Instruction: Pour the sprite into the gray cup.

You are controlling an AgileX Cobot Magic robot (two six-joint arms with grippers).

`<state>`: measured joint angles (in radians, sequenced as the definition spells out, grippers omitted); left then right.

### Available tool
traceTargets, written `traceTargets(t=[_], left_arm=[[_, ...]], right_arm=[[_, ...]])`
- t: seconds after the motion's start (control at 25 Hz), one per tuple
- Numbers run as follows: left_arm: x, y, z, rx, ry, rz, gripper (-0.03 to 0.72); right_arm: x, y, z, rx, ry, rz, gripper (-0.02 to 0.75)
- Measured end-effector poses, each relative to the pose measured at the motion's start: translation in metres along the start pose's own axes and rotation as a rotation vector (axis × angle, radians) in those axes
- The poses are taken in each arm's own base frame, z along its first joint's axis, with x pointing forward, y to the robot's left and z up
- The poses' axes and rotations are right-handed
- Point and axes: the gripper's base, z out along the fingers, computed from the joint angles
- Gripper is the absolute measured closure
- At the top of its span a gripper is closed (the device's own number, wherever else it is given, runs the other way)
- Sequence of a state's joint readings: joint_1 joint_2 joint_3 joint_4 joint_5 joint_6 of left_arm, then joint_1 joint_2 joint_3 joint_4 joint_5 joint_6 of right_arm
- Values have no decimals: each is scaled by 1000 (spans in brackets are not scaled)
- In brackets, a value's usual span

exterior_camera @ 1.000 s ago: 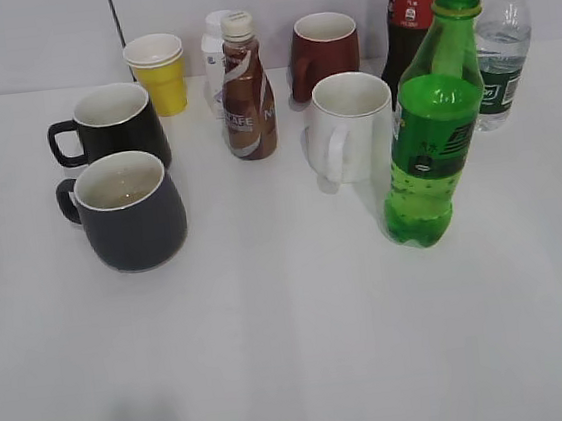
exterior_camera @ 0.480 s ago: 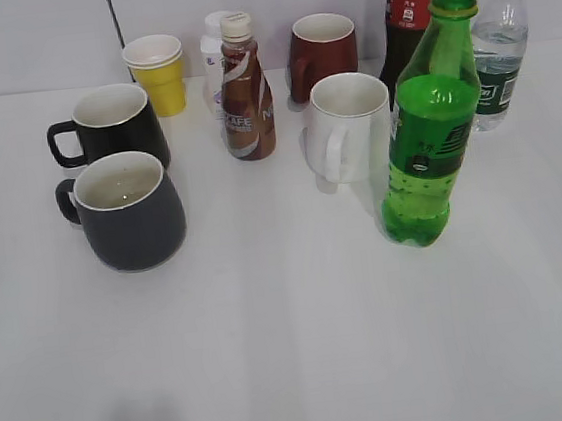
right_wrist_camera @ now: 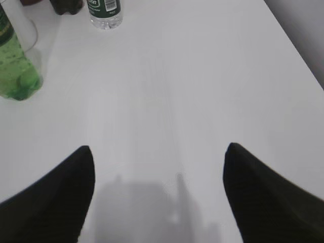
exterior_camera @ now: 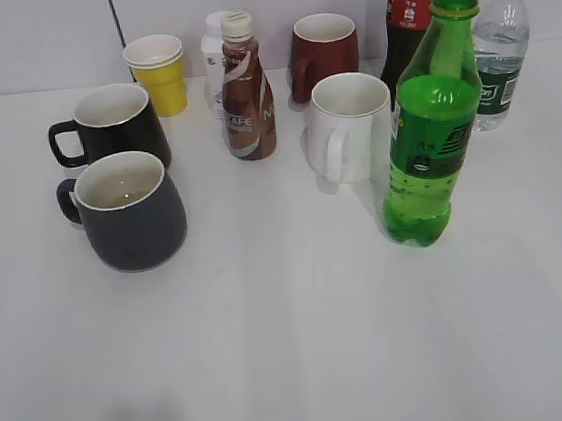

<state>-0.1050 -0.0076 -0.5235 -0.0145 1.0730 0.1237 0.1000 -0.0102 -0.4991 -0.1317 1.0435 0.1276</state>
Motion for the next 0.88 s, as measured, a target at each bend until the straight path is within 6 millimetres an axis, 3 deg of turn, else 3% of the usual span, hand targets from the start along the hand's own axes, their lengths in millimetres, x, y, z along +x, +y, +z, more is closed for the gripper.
traceTargets(t=[0.88], left_arm=[[0, 0, 0, -7, 1, -4, 443]], right_arm=[[0, 0, 0, 0, -1, 1, 145]])
